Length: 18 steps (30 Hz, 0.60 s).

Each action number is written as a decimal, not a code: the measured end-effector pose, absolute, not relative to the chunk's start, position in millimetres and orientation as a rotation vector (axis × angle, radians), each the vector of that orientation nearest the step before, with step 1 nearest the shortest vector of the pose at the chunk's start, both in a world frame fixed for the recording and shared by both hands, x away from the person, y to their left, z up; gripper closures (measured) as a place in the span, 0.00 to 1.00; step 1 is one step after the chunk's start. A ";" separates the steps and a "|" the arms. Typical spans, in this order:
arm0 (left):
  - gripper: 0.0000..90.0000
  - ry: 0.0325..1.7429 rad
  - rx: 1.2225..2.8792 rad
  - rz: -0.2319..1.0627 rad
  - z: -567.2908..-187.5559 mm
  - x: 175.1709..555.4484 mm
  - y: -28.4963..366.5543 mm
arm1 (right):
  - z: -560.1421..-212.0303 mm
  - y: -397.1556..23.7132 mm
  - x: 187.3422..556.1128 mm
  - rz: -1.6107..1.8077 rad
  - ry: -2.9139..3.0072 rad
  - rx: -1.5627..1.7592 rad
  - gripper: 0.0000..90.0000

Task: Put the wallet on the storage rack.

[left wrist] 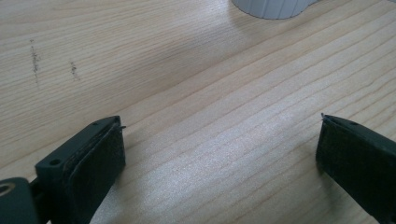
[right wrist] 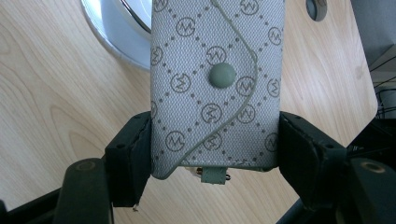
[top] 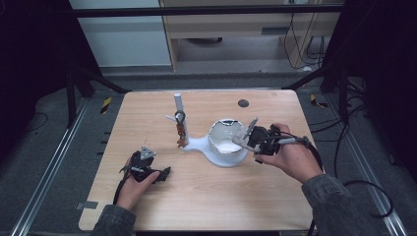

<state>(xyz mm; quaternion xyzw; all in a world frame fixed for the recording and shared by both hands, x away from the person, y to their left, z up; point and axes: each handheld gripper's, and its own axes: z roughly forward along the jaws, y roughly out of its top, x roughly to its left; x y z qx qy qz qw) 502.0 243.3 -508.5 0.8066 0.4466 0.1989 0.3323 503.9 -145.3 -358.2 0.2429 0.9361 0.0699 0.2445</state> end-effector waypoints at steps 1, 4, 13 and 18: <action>0.01 1.167 2.106 0.519 -508.5 502.0 243.3 | -358.3 -143.1 504.3 0.193 2.560 0.661 0.35; 0.01 1.168 2.105 0.519 -508.6 502.0 243.2 | -360.5 -135.4 506.2 0.189 2.571 0.643 0.35; 0.01 1.169 2.102 0.518 -508.7 502.0 243.0 | -366.8 -114.9 512.1 0.153 2.593 0.583 0.35; 0.01 1.168 2.103 0.518 -508.7 502.1 243.1 | -368.7 -108.1 514.0 0.139 2.601 0.575 0.35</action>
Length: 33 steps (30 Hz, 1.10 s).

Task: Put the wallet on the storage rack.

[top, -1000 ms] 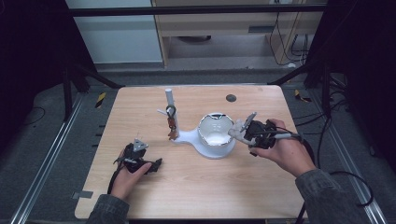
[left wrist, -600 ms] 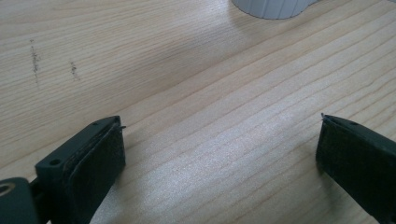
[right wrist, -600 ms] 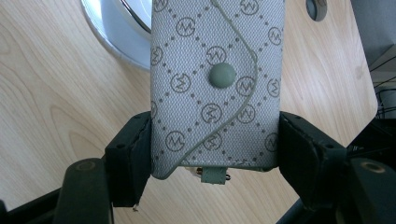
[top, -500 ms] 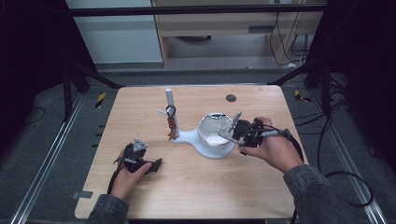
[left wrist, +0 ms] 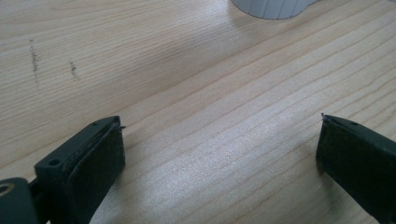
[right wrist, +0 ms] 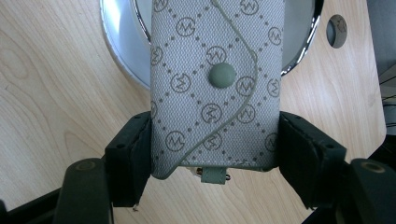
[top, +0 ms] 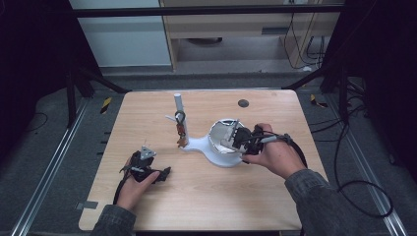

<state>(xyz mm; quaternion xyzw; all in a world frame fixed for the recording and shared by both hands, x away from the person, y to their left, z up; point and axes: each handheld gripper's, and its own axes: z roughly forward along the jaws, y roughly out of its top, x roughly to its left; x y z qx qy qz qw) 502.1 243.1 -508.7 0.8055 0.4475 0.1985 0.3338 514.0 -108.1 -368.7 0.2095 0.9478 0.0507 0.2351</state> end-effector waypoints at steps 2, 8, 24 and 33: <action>0.01 1.168 2.104 0.519 -508.7 502.1 243.1 | -369.8 -106.0 514.8 0.133 2.604 0.567 0.35; 0.01 1.167 2.105 0.519 -508.6 502.1 243.1 | -372.2 -101.1 516.1 0.116 2.605 0.555 0.35; 0.01 1.166 2.106 0.520 -508.6 502.2 243.2 | -374.4 -96.5 520.0 0.095 2.601 0.530 0.35; 0.01 1.165 2.105 0.519 -508.6 502.2 243.1 | -375.6 -91.0 523.2 0.057 2.603 0.516 0.34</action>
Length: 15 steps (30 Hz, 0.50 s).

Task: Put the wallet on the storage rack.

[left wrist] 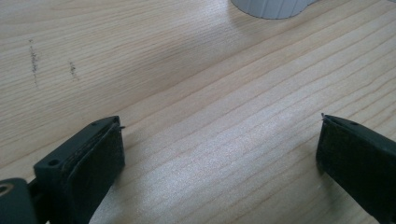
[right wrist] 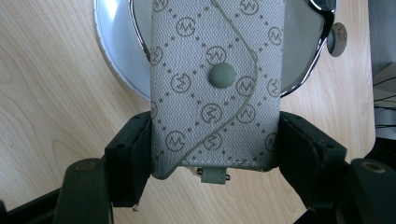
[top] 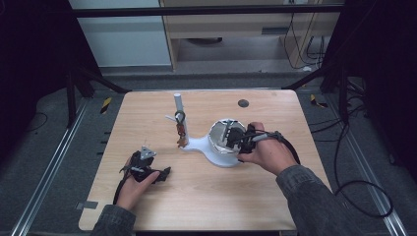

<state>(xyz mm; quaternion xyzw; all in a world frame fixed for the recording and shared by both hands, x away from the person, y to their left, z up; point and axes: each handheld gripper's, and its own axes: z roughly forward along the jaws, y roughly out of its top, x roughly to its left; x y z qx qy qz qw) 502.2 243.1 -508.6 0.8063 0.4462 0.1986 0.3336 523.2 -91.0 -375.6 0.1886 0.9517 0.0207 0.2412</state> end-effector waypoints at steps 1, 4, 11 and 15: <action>0.01 1.165 2.106 0.519 -508.6 502.3 243.2 | -375.5 -90.4 523.4 0.055 2.603 0.513 0.34; 0.00 1.165 2.106 0.519 -508.6 502.3 243.1 | -375.1 -89.0 524.0 0.049 2.604 0.513 0.34; 0.00 1.165 2.107 0.518 -508.6 502.3 243.1 | -376.9 -88.5 526.5 0.037 2.604 0.510 0.34; 0.00 1.165 2.106 0.518 -508.6 502.3 243.1 | -380.3 -86.2 529.7 0.018 2.609 0.506 0.34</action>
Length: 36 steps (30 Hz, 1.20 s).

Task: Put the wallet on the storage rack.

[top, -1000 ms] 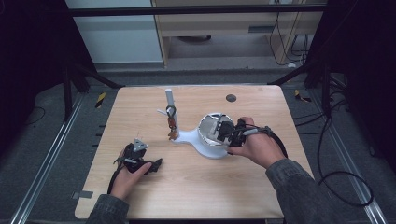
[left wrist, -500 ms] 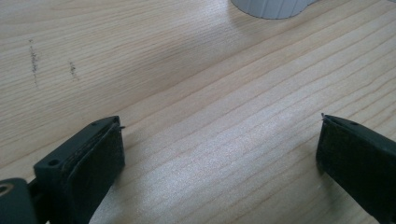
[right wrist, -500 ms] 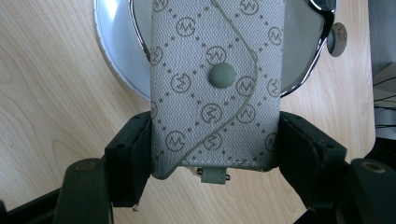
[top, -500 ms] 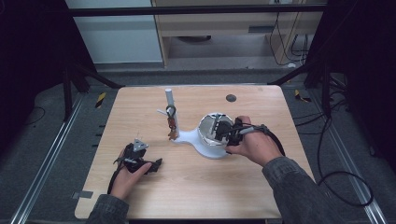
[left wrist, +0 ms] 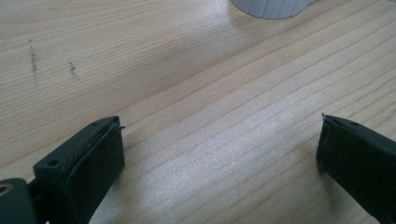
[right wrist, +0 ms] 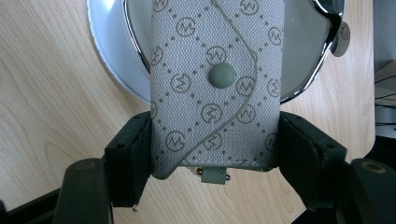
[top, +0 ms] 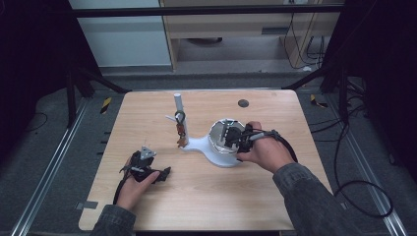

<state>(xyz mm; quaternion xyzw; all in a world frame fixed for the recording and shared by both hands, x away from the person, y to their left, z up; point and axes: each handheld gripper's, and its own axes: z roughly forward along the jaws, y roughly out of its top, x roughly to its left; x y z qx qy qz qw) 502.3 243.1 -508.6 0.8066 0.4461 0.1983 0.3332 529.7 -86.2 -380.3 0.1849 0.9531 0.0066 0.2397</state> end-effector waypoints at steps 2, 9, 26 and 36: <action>0.00 1.164 2.107 0.518 -508.6 502.3 243.1 | -381.7 -84.7 530.5 0.015 2.610 0.513 0.34; 0.00 1.164 2.107 0.518 -508.6 502.4 243.0 | -384.5 -80.9 533.2 0.012 2.616 0.508 0.34; 0.00 1.162 2.111 0.518 -508.6 502.5 242.6 | -390.8 -77.9 541.1 0.008 2.627 0.525 0.34; 0.00 1.159 2.113 0.517 -508.5 502.5 242.4 | -392.6 -76.8 546.1 0.014 2.633 0.538 0.34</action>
